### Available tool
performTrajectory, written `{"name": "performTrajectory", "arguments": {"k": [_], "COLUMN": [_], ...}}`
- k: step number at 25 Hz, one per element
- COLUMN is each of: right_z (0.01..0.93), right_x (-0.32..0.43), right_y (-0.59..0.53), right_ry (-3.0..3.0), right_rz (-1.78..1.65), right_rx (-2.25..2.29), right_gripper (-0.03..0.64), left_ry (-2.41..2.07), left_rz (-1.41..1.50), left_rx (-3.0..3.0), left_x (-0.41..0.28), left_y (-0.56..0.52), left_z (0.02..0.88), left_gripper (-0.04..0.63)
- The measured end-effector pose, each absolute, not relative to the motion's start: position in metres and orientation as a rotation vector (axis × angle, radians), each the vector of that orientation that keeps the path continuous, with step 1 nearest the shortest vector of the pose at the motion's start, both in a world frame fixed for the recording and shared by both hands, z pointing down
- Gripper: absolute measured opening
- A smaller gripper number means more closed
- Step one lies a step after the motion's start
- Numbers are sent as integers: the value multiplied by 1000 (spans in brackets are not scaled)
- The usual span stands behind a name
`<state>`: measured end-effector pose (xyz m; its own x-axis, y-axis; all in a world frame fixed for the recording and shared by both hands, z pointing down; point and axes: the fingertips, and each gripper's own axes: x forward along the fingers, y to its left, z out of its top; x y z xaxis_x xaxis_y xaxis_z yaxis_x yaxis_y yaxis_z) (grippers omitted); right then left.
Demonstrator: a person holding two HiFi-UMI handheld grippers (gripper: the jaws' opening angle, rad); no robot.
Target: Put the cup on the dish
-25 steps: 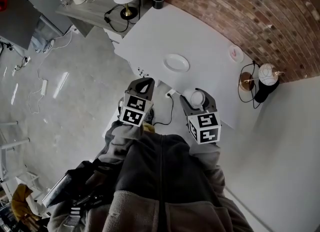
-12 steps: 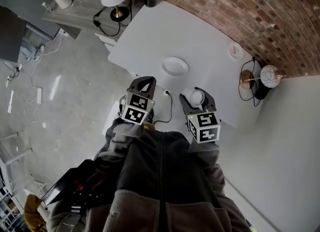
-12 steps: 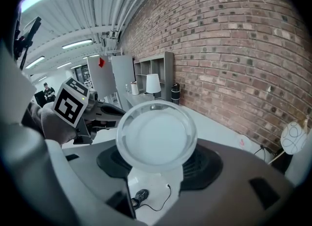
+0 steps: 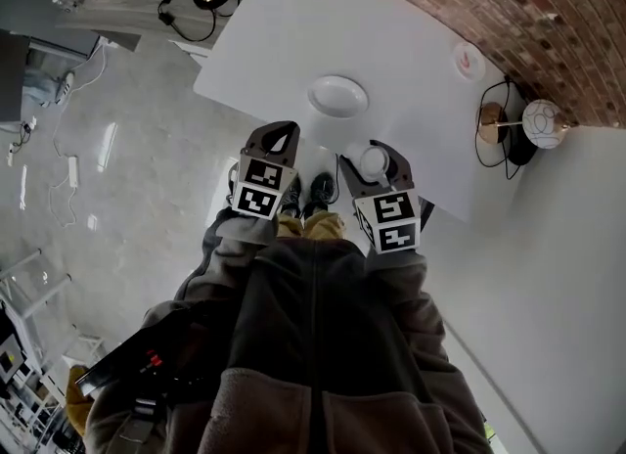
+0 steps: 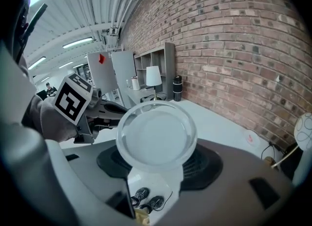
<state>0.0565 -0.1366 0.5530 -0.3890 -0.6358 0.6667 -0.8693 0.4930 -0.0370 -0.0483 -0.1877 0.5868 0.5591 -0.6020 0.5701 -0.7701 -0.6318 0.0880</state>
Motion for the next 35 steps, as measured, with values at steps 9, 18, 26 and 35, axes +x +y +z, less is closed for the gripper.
{"name": "performTrajectory", "arguments": {"k": [9, 18, 26, 35], "right_z": [628, 684, 724, 767], "right_x": [59, 59, 53, 54], "right_y": [-164, -201, -228, -264], "right_ry": [-2182, -2139, -2109, -2061], "right_rz": [491, 500, 509, 531], "right_rx": [1117, 1069, 1061, 1074], "right_gripper": [255, 255, 255, 255], "left_ry": [-1184, -1214, -1249, -1233], "left_rz": [749, 761, 747, 758], "left_rx": [2415, 2313, 2241, 2200], "left_x": [-39, -52, -65, -69], "left_y": [-193, -201, -210, -219], "left_z": [630, 670, 691, 718], "left_gripper": [5, 5, 5, 5]}}
